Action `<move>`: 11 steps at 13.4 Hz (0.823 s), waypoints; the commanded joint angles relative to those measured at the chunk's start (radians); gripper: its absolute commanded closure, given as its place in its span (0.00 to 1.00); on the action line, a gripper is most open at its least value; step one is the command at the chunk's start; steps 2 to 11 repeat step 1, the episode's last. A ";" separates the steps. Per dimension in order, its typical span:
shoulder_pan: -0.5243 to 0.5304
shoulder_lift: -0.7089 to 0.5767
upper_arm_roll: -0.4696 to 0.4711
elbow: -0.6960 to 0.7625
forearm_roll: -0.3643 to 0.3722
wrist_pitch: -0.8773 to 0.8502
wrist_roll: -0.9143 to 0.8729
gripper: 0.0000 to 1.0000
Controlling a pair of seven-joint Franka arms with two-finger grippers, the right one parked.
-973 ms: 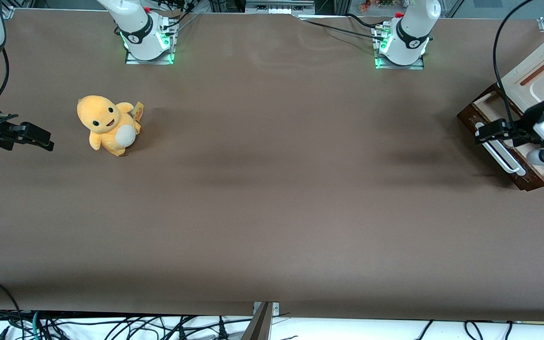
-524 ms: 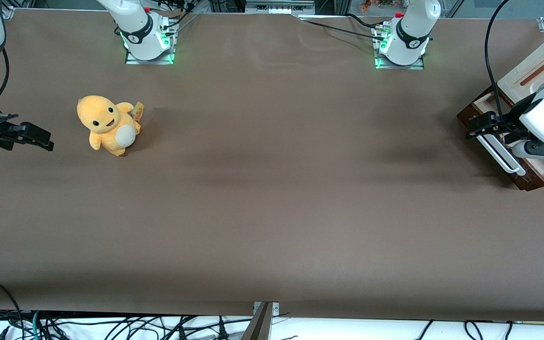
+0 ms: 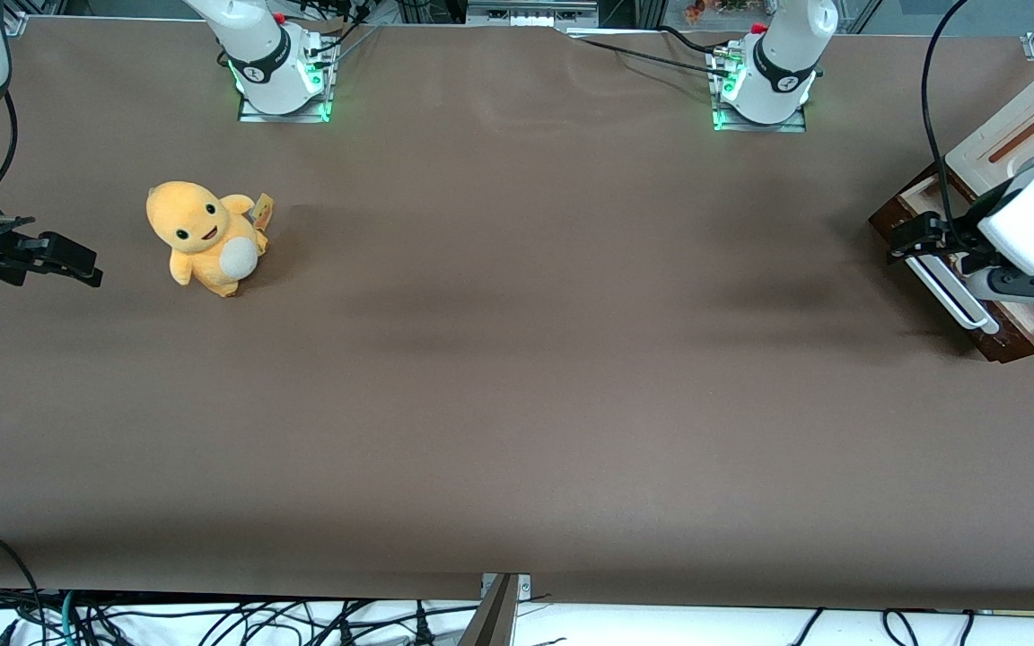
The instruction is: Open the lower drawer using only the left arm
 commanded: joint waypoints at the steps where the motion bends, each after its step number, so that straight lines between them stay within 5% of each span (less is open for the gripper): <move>1: -0.016 -0.020 0.012 -0.015 0.024 -0.010 0.026 0.00; 11: -0.016 -0.020 0.012 -0.015 0.024 -0.010 0.026 0.00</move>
